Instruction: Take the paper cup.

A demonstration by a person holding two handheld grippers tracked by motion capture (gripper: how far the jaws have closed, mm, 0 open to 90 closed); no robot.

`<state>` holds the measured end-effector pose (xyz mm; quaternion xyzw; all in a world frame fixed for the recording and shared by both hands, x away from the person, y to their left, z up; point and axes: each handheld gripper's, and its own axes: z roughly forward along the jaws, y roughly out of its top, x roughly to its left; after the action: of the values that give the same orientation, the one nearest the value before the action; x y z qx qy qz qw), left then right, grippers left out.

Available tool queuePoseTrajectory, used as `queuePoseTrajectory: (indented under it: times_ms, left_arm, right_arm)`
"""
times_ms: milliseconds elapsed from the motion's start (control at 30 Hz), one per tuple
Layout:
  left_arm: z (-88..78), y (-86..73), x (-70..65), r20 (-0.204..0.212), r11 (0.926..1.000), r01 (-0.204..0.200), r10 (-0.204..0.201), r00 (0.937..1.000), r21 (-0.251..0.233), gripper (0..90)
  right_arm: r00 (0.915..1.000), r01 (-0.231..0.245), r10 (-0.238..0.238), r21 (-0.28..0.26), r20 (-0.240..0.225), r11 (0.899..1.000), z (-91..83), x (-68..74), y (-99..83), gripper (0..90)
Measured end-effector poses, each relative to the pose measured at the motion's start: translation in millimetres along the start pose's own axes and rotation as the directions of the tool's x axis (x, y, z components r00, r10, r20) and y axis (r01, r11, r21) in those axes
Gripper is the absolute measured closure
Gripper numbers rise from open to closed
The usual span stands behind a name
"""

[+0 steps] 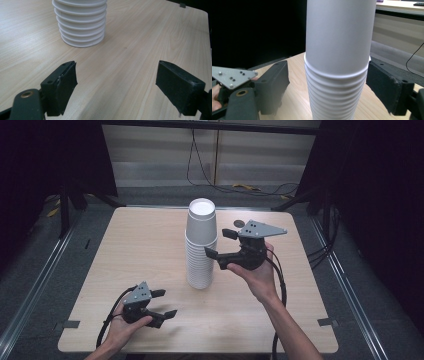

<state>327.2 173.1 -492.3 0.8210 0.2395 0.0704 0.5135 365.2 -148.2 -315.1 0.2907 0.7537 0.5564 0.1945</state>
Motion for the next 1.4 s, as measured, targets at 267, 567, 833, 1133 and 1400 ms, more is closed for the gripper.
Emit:
queuePoseTrajectory:
  times_ms: [267, 567, 833, 1133, 1400]
  left_arm:
    - [0.5, 0.6, -0.8, 0.015, 0.9999, -0.008, 0.008, 0.9999, -0.010, 16.8]
    - [0.2, 0.4, -0.3, 0.011, 0.9999, -0.011, 0.012, 0.9999, -0.007, 16.8]
    - [0.0, 0.1, 0.3, 0.007, 0.9998, -0.019, 0.019, 0.9998, -0.001, 16.8]
    - [-0.8, 0.2, 0.7, 0.001, 0.9998, -0.020, 0.020, 0.9998, -0.003, 17.1]
    - [-1.1, 0.2, 0.4, 0.002, 0.9998, -0.022, 0.022, 0.9998, -0.002, 17.1]
  right_arm:
    - [0.9999, 0.004, -0.004, -0.005, -0.010, 1.000, 3.6, -6.8, 13.3, 16.8]
    - [0.9992, -0.022, 0.022, 0.001, -0.032, 1.000, 9.9, -10.8, 31.5, 16.3]
    - [0.9996, 0.012, -0.011, 0.056, -0.024, 0.998, 24.7, -8.4, 54.0, 14.7]
    - [0.9997, 0.013, -0.012, 0.076, -0.020, 0.997, 39.3, -10.1, 64.3, 14.2]
    - [0.9996, 0.017, -0.014, 0.128, -0.023, 0.992, 48.9, -12.4, 71.5, 16.4]
